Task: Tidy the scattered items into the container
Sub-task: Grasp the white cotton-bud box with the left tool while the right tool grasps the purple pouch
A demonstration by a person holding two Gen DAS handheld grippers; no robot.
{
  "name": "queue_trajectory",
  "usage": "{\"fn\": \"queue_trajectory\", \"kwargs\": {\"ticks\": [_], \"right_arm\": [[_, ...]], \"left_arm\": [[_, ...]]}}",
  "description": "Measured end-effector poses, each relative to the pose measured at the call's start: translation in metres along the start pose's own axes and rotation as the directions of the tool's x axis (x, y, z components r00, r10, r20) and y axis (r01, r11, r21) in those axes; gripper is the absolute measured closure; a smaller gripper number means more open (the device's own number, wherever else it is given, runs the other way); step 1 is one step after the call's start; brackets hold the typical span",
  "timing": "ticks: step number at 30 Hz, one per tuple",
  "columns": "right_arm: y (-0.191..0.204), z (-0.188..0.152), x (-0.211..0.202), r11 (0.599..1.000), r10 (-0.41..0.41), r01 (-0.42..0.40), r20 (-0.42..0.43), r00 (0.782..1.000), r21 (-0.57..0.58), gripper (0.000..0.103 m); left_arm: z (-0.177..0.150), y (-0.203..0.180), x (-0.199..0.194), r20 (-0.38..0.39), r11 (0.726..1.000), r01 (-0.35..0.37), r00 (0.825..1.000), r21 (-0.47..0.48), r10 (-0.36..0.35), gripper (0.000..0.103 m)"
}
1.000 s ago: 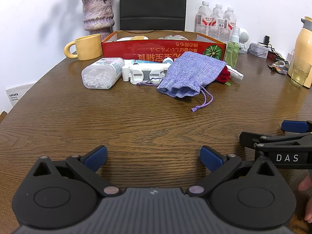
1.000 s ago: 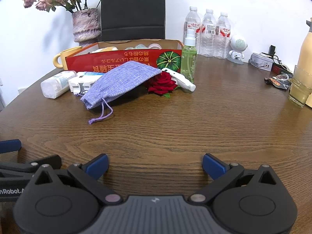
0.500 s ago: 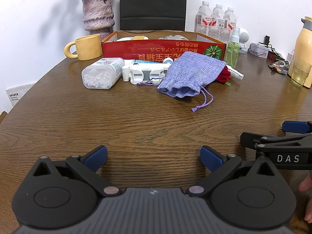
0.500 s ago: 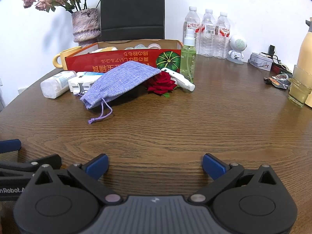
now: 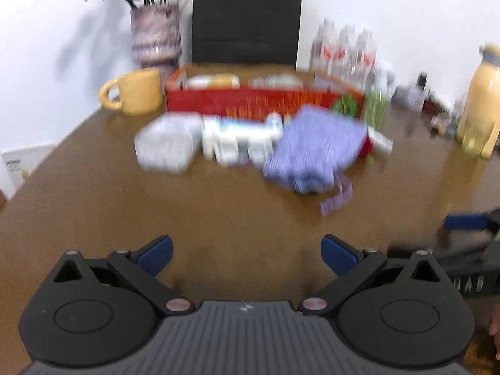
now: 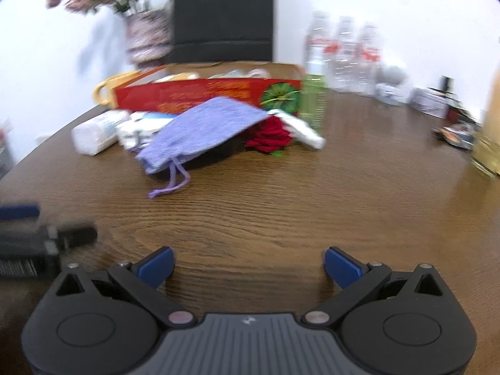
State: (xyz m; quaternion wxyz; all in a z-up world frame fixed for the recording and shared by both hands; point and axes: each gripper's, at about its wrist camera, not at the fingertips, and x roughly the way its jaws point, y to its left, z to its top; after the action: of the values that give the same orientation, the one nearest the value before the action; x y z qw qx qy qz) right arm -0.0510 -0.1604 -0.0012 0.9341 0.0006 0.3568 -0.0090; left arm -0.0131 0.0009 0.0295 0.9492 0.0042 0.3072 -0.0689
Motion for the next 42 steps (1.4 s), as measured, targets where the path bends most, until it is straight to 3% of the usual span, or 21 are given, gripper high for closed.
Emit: {"fn": "queue_trajectory", "kwargs": {"ticks": [3, 7, 10, 13, 15, 17, 18, 20, 21, 23, 27, 30, 31, 32, 35, 36, 37, 38, 39, 41, 42], "right_arm": [[-0.007, 0.028, 0.012, 0.989, 0.15, -0.149, -0.057, 0.987, 0.011, 0.0], [-0.02, 0.075, 0.041, 0.935, 0.337, -0.33, -0.038, 0.941, 0.128, 0.005], [-0.023, 0.097, 0.075, 0.916, 0.354, -0.336, -0.045, 0.934, 0.218, 0.028], [-0.022, 0.099, 0.09, 0.907, 0.369, -0.358, -0.007, 0.929, 0.222, 0.035], [-0.025, 0.096, 0.09, 0.906, 0.362, -0.356, 0.015, 0.932, 0.228, 0.052], [-0.03, 0.092, 0.089, 0.902, 0.378, -0.371, 0.011, 0.926, 0.22, 0.083], [-0.032, 0.089, 0.088, 0.902, 0.385, -0.379, 0.013, 0.923, 0.208, 0.084], [-0.038, 0.087, 0.086, 0.905, 0.386, -0.377, -0.008, 0.922, 0.196, 0.098], [-0.041, 0.085, 0.083, 0.904, 0.389, -0.379, -0.012, 0.921, 0.197, 0.098], [-0.046, 0.085, 0.074, 0.898, 0.409, -0.402, 0.001, 0.913, 0.181, 0.099], [-0.054, 0.088, 0.063, 0.888, 0.446, -0.444, 0.011, 0.895, 0.115, 0.098], [-0.056, 0.086, 0.065, 0.894, 0.433, -0.431, 0.01, 0.901, 0.127, 0.076], [-0.055, 0.086, 0.066, 0.895, 0.426, -0.425, 0.018, 0.904, 0.138, 0.054], [-0.055, 0.086, 0.066, 0.896, 0.42, -0.419, 0.025, 0.907, 0.149, 0.042], [-0.053, 0.087, 0.067, 0.873, 0.444, -0.447, 0.063, 0.894, 0.195, 0.04], [-0.051, 0.089, 0.07, 0.864, 0.449, -0.454, 0.074, 0.89, 0.216, 0.039], [-0.049, 0.091, 0.074, 0.856, 0.453, -0.46, 0.085, 0.887, 0.237, 0.04], [-0.043, 0.093, 0.078, 0.863, 0.442, -0.448, 0.081, 0.894, 0.235, 0.045], [-0.037, 0.095, 0.082, 0.869, 0.43, -0.436, 0.076, 0.899, 0.233, 0.054], [-0.028, 0.094, 0.083, 0.892, 0.402, -0.409, 0.077, 0.913, 0.193, 0.088], [-0.025, 0.091, 0.08, 0.906, 0.385, -0.393, 0.082, 0.919, 0.157, 0.093]], "left_arm": [[0.037, 0.021, 0.006, 0.004, 0.999, -0.037, 0.999, -0.011, 0.037, 0.0], [0.069, 0.033, 0.047, 0.085, 0.987, -0.134, 0.988, 0.087, 0.127, 0.0], [0.083, 0.043, 0.088, 0.027, 0.978, -0.178, 0.984, 0.111, 0.176, 0.0], [0.087, 0.051, 0.111, 0.02, 0.984, -0.158, 0.987, 0.086, 0.157, 0.0], [0.085, 0.06, 0.116, 0.02, 0.991, -0.128, 0.992, 0.03, 0.128, 0.0], [0.082, 0.068, 0.118, 0.009, 0.995, -0.097, 0.995, -0.037, 0.098, 0.0], [0.079, 0.068, 0.116, 0.016, 0.996, -0.085, 0.996, -0.037, 0.085, 0.004], [0.077, 0.068, 0.112, 0.029, 0.999, -0.049, 0.998, -0.015, 0.05, 0.028], [0.076, 0.066, 0.108, 0.011, 0.998, -0.067, 0.998, -0.016, 0.067, 0.037], [0.075, 0.062, 0.1, -0.026, 0.995, -0.099, 0.995, -0.016, 0.099, 0.037], [0.067, 0.048, 0.077, -0.094, 0.995, -0.085, 0.991, 0.059, 0.091, 0.035], [0.061, 0.033, 0.079, -0.101, 0.988, -0.107, 0.988, 0.111, 0.118, 0.013], [0.06, 0.03, 0.08, -0.094, 0.987, -0.102, 0.989, 0.122, 0.114, 0.004], [0.06, 0.028, 0.082, -0.08, 0.988, -0.094, 0.991, 0.121, 0.104, 0.002], [0.058, 0.028, 0.091, -0.075, 0.984, -0.128, 0.988, 0.127, 0.138, 0.003], [0.058, 0.028, 0.094, -0.075, 0.981, -0.144, 0.985, 0.13, 0.154, 0.011], [0.057, 0.029, 0.097, -0.075, 0.979, -0.155, 0.983, 0.129, 0.166, 0.029], [0.057, 0.033, 0.095, -0.075, 0.986, -0.134, 0.987, 0.098, 0.141, 0.036], [0.058, 0.037, 0.094, -0.083, 0.991, -0.116, 0.989, 0.074, 0.122, 0.036], [0.059, 0.044, 0.091, -0.09, 0.996, -0.083, 0.992, 0.04, 0.086, 0.036], [0.058, 0.046, 0.09, -0.091, 0.996, -0.077, 0.993, 0.038, 0.08, 0.036]]}}
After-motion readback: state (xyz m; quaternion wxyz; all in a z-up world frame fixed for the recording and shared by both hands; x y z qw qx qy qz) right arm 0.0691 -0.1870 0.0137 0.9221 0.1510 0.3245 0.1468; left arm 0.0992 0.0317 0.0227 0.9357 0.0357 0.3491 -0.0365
